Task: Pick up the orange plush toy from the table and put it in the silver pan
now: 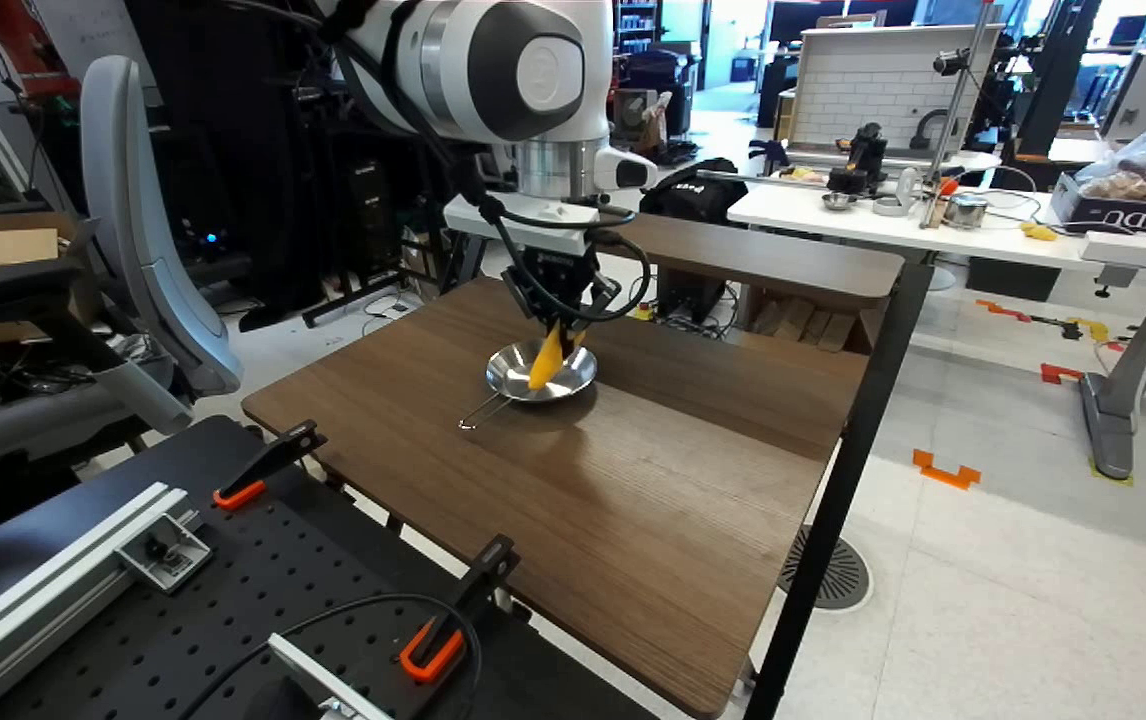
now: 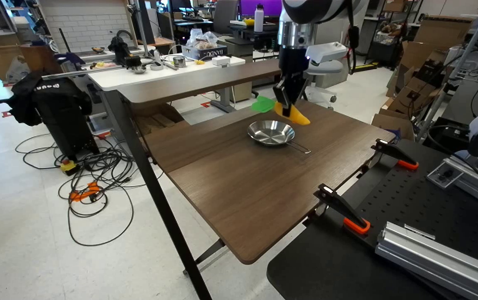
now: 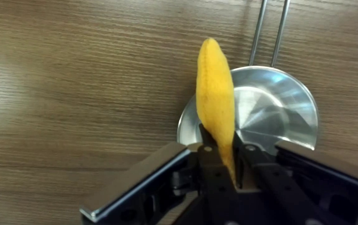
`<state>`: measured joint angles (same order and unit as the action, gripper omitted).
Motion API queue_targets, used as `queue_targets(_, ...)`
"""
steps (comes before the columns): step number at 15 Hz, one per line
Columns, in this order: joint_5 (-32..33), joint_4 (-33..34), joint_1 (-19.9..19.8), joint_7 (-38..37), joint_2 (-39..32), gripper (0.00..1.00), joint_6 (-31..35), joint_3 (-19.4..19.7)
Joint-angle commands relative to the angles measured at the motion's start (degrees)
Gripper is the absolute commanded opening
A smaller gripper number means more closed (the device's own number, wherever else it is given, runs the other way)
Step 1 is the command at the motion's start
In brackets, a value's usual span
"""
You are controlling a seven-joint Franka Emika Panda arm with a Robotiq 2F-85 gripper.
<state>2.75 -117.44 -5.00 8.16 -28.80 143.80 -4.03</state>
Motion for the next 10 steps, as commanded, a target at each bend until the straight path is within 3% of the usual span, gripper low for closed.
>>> queue_targets(1, -1.6, 3.5, 0.6, 1.9, -3.3, 0.37, -1.5, -0.3)
queue_targets(3, -1.8, 4.2, 0.6, 2.0, -4.4, 0.45, -1.9, -0.6)
queue_targets(10, -1.5, 3.6, 1.0, 1.7, -3.7, 0.95, -1.6, -0.8)
